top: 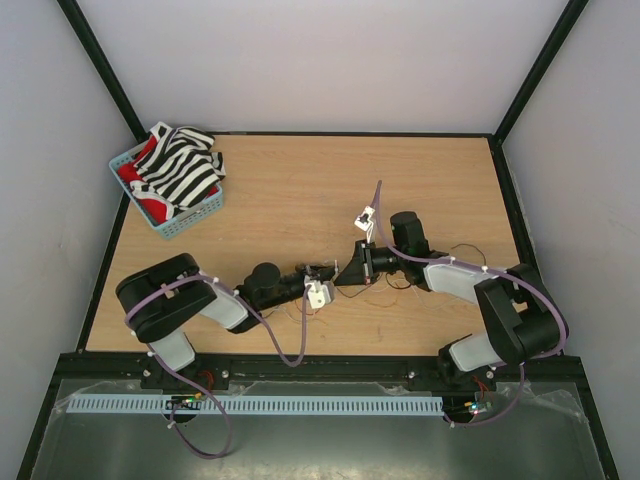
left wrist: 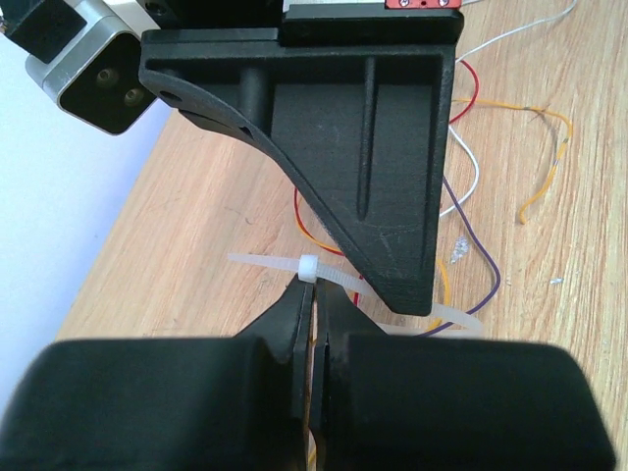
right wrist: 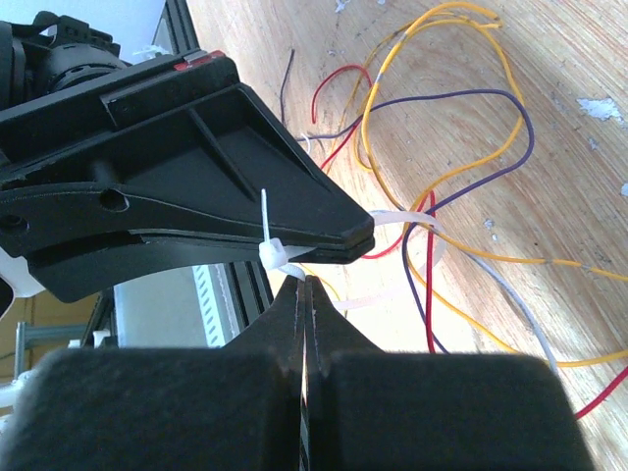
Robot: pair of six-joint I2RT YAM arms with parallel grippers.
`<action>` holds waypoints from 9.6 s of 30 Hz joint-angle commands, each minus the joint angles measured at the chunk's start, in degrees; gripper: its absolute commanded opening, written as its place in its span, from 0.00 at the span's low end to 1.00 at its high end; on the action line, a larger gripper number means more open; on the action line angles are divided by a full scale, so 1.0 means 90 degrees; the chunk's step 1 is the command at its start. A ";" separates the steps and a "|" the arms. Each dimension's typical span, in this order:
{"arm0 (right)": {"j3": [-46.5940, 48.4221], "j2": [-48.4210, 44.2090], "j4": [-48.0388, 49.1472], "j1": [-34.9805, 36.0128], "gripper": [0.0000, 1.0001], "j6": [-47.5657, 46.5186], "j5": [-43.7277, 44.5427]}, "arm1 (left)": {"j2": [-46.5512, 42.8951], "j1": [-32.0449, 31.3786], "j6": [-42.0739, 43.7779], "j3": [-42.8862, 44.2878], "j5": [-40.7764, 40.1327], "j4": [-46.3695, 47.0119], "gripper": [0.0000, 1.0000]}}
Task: Zip-tie the wires
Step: Tie the cable at the center of the board.
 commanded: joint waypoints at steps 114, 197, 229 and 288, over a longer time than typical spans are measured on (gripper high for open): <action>0.2087 0.0319 -0.1168 0.0039 0.00 -0.0657 0.0940 | 0.0194 -0.0107 -0.0425 -0.0018 -0.0023 0.0340 0.00; 0.0903 -0.0957 -0.0780 -0.0161 0.00 -0.0002 -0.0854 | -0.0678 0.0610 -0.2241 -0.0053 0.1781 0.0730 0.40; 0.1284 -0.0749 -0.0398 -0.0153 0.00 0.0482 0.0008 | -0.0963 0.0304 -0.2160 -0.0076 0.1290 0.0741 0.00; 0.1609 -0.0853 0.0048 -0.0171 0.00 0.1302 -0.0889 | -0.1555 0.0962 -0.2537 -0.0286 0.1209 0.0741 0.61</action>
